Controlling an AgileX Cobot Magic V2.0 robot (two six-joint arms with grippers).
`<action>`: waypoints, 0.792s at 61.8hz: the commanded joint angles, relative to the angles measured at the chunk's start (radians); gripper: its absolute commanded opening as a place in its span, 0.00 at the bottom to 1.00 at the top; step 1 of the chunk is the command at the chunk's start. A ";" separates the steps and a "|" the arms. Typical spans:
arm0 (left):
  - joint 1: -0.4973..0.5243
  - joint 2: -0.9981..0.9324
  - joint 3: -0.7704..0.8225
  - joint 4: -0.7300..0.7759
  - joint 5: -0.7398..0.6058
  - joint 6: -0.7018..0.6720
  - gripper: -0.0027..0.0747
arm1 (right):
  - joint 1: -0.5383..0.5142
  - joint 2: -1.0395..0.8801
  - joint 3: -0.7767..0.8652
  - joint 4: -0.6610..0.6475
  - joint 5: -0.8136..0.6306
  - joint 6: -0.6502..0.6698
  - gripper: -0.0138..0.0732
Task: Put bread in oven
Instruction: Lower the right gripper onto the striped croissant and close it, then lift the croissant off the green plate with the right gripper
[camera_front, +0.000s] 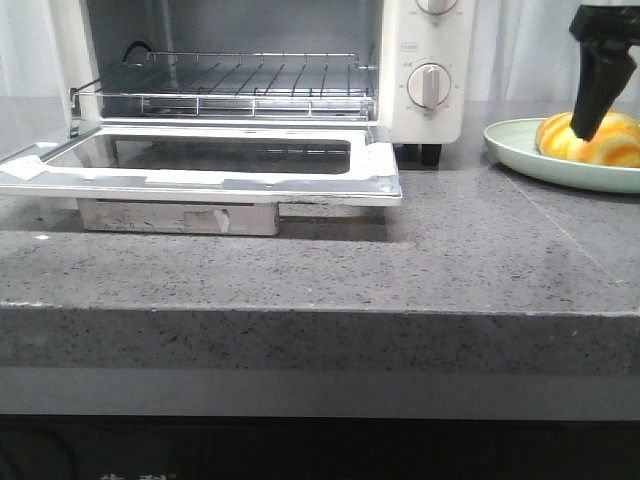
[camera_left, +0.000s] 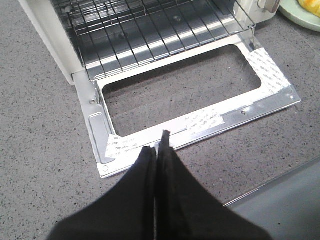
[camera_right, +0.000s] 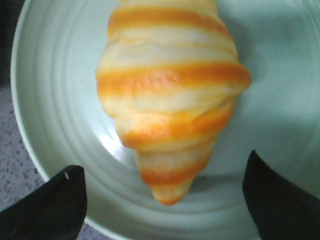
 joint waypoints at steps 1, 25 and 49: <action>-0.004 -0.011 -0.024 -0.001 -0.061 -0.012 0.01 | 0.000 0.001 -0.066 0.004 -0.015 -0.007 0.90; -0.004 -0.011 -0.024 0.007 -0.063 -0.012 0.01 | 0.000 0.098 -0.137 -0.024 0.039 -0.007 0.84; -0.004 -0.011 -0.024 0.012 -0.074 -0.012 0.01 | 0.000 0.076 -0.140 -0.045 0.062 -0.012 0.38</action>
